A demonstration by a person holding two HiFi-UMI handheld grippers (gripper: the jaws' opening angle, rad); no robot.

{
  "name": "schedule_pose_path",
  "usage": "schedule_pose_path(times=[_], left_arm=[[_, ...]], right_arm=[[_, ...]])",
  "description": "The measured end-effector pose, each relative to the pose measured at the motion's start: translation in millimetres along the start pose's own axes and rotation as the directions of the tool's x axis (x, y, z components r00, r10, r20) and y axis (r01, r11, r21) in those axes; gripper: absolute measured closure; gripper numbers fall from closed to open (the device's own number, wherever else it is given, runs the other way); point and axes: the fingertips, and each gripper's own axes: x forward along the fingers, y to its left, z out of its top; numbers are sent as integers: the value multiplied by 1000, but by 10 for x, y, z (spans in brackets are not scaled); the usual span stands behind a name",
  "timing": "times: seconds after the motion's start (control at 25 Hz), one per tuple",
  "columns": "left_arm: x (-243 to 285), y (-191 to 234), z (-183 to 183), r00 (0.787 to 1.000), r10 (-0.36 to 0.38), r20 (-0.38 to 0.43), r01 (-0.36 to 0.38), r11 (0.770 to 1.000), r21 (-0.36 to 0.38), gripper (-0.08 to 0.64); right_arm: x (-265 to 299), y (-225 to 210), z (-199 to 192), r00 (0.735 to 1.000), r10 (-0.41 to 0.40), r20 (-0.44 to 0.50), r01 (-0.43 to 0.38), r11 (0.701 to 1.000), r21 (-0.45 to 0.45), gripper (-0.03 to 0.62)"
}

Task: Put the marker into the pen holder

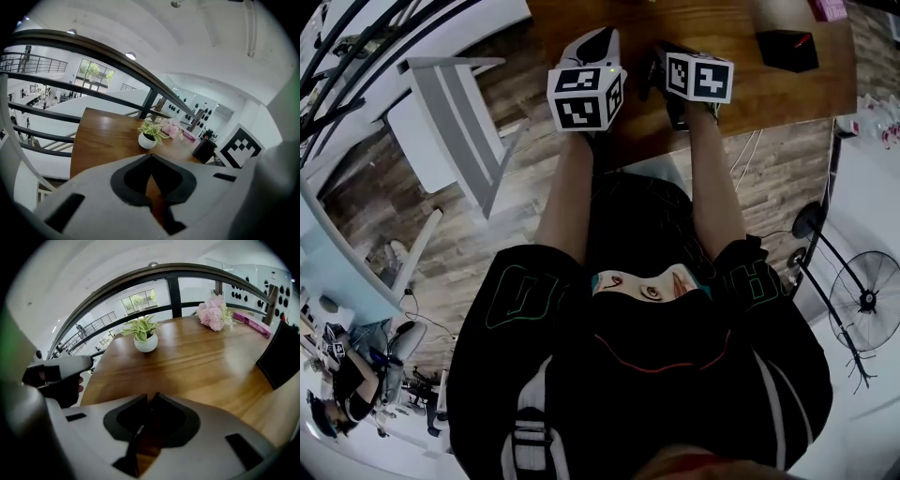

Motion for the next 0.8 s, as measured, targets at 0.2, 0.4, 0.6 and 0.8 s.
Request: schedule_pose_path(times=[0.2, 0.4, 0.6, 0.8], left_arm=[[-37, 145, 29, 1000, 27, 13, -26, 999, -37, 551], [-101, 202, 72, 999, 36, 27, -35, 999, -35, 551], [-143, 194, 67, 999, 35, 35, -34, 999, -35, 551], [-145, 100, 36, 999, 19, 40, -18, 999, -34, 551]], right_arm=[[6, -46, 12, 998, -57, -30, 55, 997, -50, 543], [18, -51, 4, 997, -61, -38, 59, 997, -48, 548], [-30, -10, -16, 998, -47, -30, 46, 998, -43, 548], [-161, 46, 58, 999, -15, 48, 17, 999, -49, 549]])
